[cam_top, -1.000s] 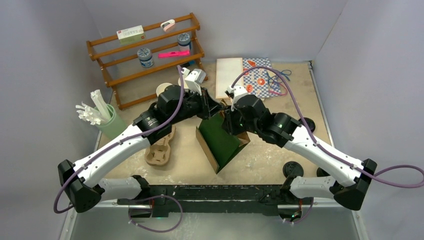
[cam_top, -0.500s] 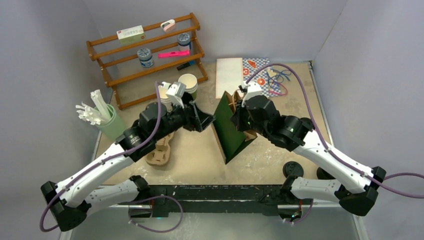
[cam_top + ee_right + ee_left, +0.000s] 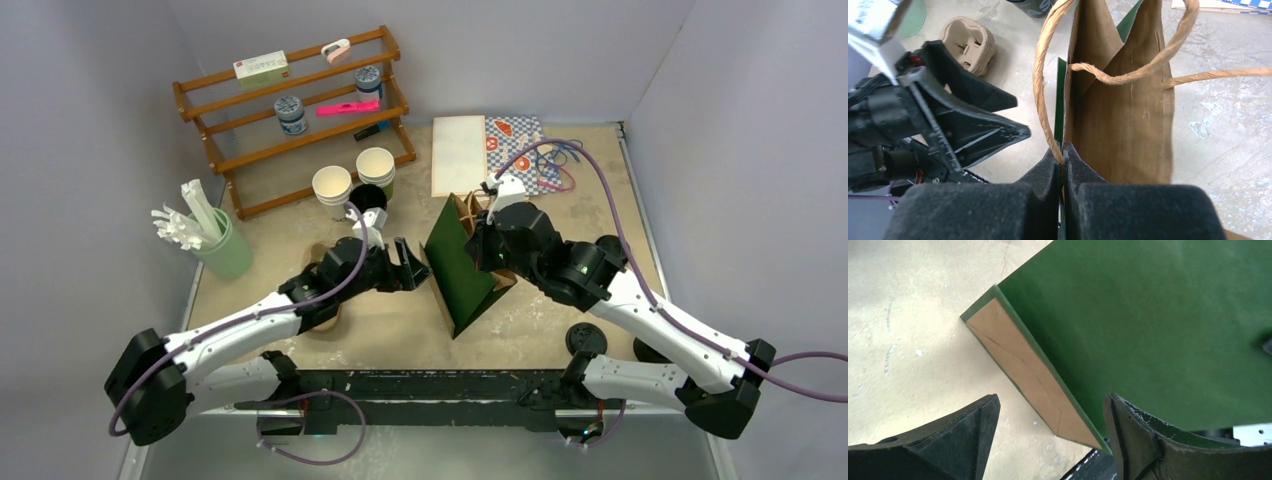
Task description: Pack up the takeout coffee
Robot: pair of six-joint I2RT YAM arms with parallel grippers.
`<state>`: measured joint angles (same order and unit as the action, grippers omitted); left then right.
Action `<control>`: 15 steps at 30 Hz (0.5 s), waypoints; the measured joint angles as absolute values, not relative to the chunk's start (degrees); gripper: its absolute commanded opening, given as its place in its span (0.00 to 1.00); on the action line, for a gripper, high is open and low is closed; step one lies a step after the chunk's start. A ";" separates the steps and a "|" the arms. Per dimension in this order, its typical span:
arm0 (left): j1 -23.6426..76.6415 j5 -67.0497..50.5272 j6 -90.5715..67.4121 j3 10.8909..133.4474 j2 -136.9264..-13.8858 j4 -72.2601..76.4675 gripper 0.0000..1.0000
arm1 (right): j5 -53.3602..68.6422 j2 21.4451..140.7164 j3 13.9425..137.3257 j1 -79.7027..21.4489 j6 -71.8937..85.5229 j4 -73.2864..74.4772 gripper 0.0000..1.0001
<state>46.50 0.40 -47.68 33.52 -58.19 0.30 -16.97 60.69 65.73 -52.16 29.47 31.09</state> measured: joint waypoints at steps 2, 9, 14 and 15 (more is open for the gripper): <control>46.50 -0.27 -48.23 33.50 -61.67 3.95 0.78 | -16.88 60.69 65.60 -52.16 29.30 30.87 0.00; 46.50 -2.57 -50.04 32.84 -70.96 13.63 0.70 | -15.90 60.62 65.21 -52.16 28.38 29.91 0.00; 46.50 -2.46 -50.50 32.25 -73.82 16.27 0.49 | -15.49 60.58 65.19 -52.16 27.90 29.71 0.00; 46.50 -2.35 -50.52 32.05 -74.06 16.32 0.47 | -15.51 60.58 65.17 -52.16 27.83 29.67 0.00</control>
<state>46.50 -2.35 -50.52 32.05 -74.06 16.32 -15.51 60.58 65.17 -52.16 27.83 29.67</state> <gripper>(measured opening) 0.555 0.012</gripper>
